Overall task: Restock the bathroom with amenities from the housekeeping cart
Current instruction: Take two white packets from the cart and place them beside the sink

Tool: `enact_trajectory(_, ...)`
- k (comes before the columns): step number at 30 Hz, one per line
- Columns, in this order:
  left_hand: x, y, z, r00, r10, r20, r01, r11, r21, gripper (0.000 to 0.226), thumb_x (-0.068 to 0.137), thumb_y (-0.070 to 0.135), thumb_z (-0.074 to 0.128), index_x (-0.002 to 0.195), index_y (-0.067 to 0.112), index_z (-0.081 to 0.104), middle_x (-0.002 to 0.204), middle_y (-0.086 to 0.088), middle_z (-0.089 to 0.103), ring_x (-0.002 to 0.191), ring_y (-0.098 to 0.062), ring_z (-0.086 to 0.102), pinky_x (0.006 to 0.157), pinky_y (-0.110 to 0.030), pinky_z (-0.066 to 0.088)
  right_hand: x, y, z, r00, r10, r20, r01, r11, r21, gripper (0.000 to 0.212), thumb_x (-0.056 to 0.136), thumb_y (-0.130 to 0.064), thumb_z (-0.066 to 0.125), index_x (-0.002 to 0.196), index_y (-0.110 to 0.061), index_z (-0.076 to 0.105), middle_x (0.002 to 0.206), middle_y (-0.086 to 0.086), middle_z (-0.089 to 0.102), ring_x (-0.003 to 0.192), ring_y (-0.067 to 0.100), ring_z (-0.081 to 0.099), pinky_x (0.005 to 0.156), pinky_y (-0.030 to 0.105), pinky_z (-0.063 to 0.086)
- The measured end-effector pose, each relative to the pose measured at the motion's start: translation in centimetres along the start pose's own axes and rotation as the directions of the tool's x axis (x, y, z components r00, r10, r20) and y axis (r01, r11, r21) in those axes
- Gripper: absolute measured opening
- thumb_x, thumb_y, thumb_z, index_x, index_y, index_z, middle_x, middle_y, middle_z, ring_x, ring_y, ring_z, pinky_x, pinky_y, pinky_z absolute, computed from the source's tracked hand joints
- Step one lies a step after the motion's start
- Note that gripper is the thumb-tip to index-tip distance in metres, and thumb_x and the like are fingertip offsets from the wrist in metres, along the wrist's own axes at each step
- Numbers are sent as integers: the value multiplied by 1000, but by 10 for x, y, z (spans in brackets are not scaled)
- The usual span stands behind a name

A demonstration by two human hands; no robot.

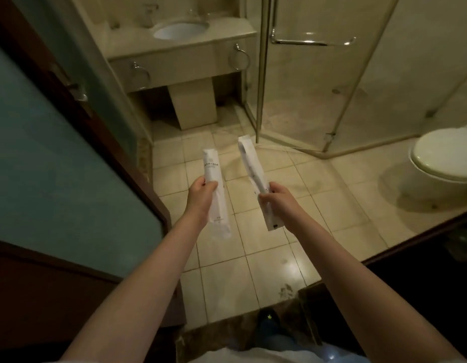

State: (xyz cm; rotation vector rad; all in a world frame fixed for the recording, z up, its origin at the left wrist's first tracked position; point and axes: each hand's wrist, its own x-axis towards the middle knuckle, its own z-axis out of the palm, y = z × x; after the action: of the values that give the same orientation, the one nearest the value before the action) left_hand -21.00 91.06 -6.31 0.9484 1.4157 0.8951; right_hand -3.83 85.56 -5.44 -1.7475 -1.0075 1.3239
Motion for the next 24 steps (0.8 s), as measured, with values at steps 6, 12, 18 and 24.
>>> enact_trajectory(6,59,32,-3,993,15,-116,-20,999,-39,15,91,13,53,105,15,58,97,-8,63,93,-27,61,89,-45,51,80,-44,7,996,-17,92,15,1000,24,18,83,-7,54,102,-8,56,81,1,51,71,17,47,62,28,39)
enact_trajectory(12,138,64,-19,982,9,-190,-32,992,-119,27,90,13,56,116,14,56,111,-11,63,103,-29,61,94,-48,50,167,-91,33,985,-46,164,44,999,14,12,82,-6,54,92,-13,53,76,0,50,67,19,45,58,27,34)
enact_trajectory(18,256,106,-50,974,44,-224,-76,988,-136,30,89,18,58,119,15,52,115,-9,62,104,-28,60,94,-48,50,275,-152,77,983,-87,159,89,996,-4,14,81,-8,54,92,-17,53,82,1,50,70,21,46,58,27,35)
enact_trajectory(24,375,174,-85,974,104,-203,-138,977,-162,10,90,16,57,96,22,53,94,1,61,96,-24,59,93,-45,51,383,-233,120,985,-144,91,143,990,12,30,88,-16,55,118,-11,54,103,7,52,78,19,48,60,26,35)
